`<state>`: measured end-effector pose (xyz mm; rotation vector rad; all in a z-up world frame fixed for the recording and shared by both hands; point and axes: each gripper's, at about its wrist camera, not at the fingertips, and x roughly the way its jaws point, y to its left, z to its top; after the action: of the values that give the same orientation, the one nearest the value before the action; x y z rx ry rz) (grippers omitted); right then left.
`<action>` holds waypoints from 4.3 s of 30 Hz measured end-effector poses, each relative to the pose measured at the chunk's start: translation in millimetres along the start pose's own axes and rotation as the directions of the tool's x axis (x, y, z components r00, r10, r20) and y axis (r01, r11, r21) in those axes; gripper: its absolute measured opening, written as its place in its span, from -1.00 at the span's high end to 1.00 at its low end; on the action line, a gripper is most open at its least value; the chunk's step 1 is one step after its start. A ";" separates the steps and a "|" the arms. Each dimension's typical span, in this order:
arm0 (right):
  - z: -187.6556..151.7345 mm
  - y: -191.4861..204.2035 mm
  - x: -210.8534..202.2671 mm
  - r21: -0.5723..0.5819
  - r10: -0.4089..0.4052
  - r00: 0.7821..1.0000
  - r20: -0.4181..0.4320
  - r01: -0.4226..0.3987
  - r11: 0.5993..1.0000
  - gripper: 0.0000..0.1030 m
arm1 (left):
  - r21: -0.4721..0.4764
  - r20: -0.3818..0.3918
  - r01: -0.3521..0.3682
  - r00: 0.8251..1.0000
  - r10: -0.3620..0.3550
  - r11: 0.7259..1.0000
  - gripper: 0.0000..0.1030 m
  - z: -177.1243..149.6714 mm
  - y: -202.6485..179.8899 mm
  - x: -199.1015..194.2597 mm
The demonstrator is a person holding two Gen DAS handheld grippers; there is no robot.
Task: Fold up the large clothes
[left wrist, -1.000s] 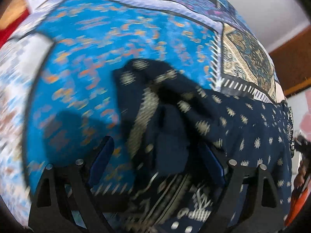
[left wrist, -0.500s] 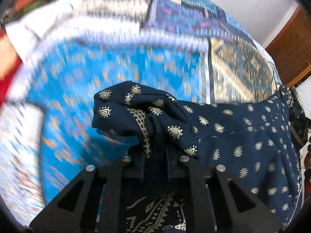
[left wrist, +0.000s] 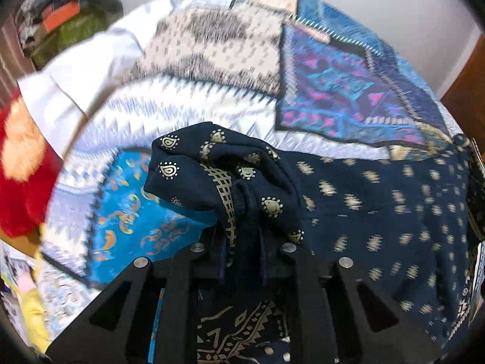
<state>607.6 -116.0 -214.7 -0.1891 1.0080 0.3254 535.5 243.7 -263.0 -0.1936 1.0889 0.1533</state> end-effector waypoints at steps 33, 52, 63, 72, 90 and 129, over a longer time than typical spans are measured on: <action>-149.2 5.7 -219.4 0.028 0.093 0.994 0.056 -0.095 0.995 -0.86 | 0.107 0.051 -0.011 0.999 0.006 0.994 -0.64 -157.9 20.3 -181.8; -294.0 37.9 -220.6 0.083 0.243 0.965 -0.102 -0.236 0.968 -0.84 | -0.075 -0.259 0.108 0.958 -0.124 0.991 -0.64 -328.7 49.0 -119.1; -288.4 61.8 -221.2 0.028 0.331 0.941 -0.073 -0.330 0.943 0.38 | -0.095 -0.233 0.202 0.948 -0.219 0.975 0.30 -335.1 27.1 -123.2; -262.5 64.7 -231.6 0.031 0.380 0.925 0.019 -0.380 0.924 0.75 | 0.003 -0.069 0.215 0.974 -0.214 0.977 0.84 -287.7 3.0 -174.5; -43.9 26.4 -182.6 0.067 0.211 0.947 0.242 -0.233 0.970 0.76 | -0.032 0.293 0.012 0.956 -0.002 0.999 0.85 -21.8 18.4 -168.3; -68.6 8.6 -115.4 -0.059 0.166 0.985 0.055 -0.163 0.985 0.74 | 0.174 0.105 -0.072 0.993 0.054 0.982 -0.51 -45.1 -18.9 -95.5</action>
<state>493.4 -149.5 -152.2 -0.1447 0.9580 0.5067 457.2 212.2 -196.7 0.0089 1.0032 0.1204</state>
